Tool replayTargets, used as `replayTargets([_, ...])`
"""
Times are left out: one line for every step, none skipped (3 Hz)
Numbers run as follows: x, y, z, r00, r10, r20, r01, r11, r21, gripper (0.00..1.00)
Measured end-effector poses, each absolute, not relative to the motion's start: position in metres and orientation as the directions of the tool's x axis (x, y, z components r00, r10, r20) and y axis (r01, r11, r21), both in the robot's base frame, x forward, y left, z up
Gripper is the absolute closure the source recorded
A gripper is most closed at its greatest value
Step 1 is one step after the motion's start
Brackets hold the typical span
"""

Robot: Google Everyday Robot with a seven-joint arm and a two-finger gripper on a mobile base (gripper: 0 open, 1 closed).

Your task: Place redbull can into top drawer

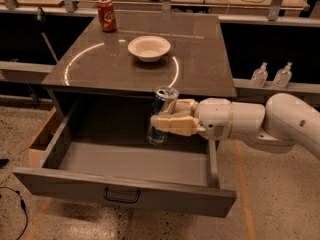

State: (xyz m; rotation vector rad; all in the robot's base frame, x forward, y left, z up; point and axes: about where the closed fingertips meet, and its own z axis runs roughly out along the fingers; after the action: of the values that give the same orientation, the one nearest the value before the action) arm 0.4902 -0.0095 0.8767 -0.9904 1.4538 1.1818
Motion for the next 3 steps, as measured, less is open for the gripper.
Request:
replayTargets([0.501,0.008,0.835,-0.178,-0.087,-0.980,-0.962,0.226,0.155,1.00])
replayTargets([0.517,0.018,0.815,-0.144,-0.149,-0.978,-0.953,0.287,0.097,1.00])
replayTargets([0.528,0.021,0.797,-0.136,-0.195,-0.971,-0.935,0.350,0.060,1.00])
